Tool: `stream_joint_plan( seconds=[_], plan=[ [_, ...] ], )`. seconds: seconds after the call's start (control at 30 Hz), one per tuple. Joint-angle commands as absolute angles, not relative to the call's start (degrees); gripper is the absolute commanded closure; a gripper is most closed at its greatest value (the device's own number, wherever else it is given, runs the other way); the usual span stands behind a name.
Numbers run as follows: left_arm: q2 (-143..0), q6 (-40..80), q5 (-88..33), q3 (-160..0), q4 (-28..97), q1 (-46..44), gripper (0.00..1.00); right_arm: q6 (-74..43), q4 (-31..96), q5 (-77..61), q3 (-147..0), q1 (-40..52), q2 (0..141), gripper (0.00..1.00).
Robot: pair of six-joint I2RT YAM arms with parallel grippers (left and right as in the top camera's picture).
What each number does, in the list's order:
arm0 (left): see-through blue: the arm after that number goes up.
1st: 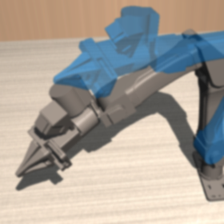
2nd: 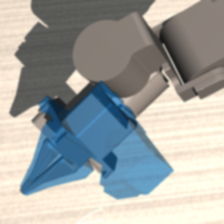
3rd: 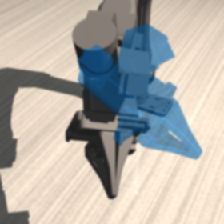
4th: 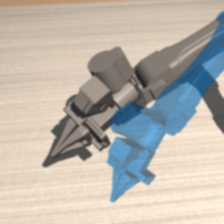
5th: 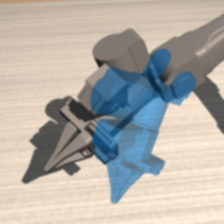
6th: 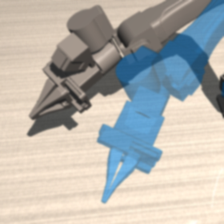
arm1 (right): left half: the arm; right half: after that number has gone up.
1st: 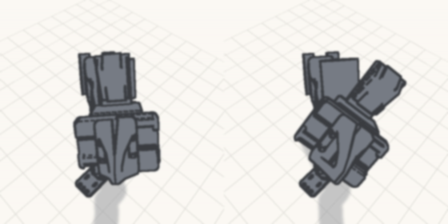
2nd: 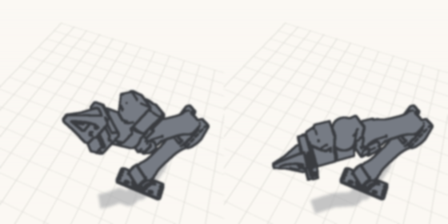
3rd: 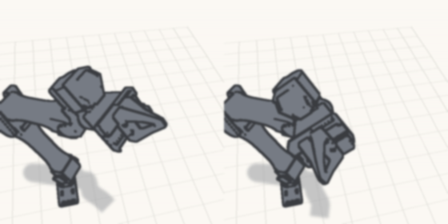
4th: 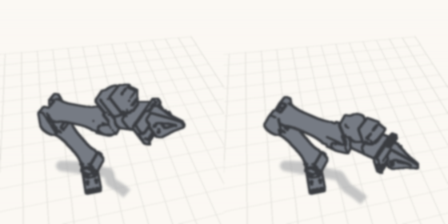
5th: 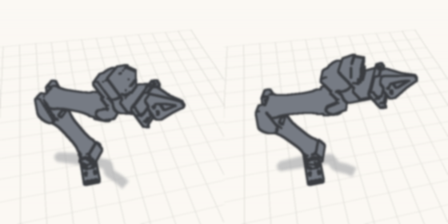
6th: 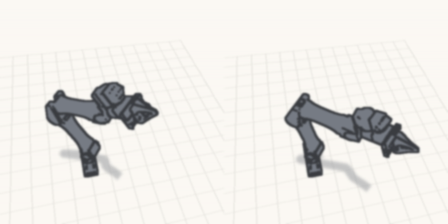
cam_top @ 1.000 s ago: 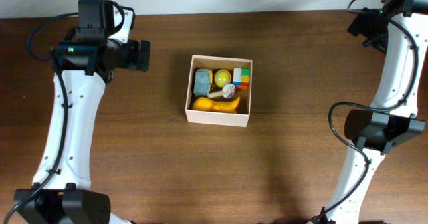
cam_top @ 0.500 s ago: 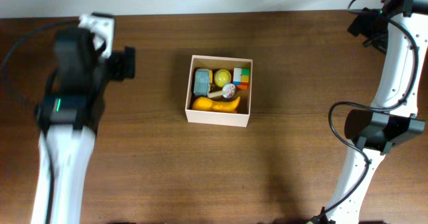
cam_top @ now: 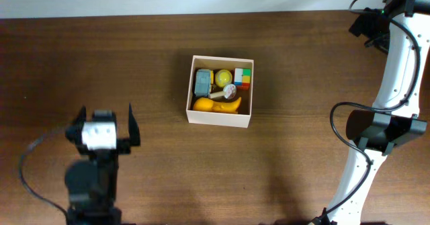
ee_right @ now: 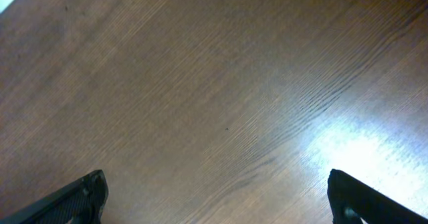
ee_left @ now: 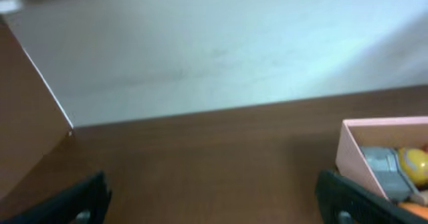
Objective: Pack container
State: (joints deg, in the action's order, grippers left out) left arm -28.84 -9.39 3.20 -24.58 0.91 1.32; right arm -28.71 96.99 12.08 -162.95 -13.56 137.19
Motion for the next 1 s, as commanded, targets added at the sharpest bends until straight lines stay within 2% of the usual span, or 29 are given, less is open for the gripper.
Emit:
stream_joint_plan(
  seconds=[0.0,0.37,0.53,0.97],
  plan=[
    [-20.2,-9.9,1.7,-15.7,-2.0,1.6,0.01,-29.0,97.3,12.2,-163.2,-13.6,136.4,0.01],
    [-5.5,-9.9,1.7,-1.4,-1.6,1.6,0.01,-29.0,97.3,12.2,-163.2,-13.6,136.4,0.01],
    [-1.8,-9.9,1.7,-0.6,4.9,1.6,0.01,-29.0,97.3,12.2,-163.2,-13.6,136.4,0.01],
    [-0.4,-9.9,1.7,-0.6,4.8,1.6,0.01,-29.0,97.3,12.2,-163.2,-13.6,136.4,0.01]
  ],
)
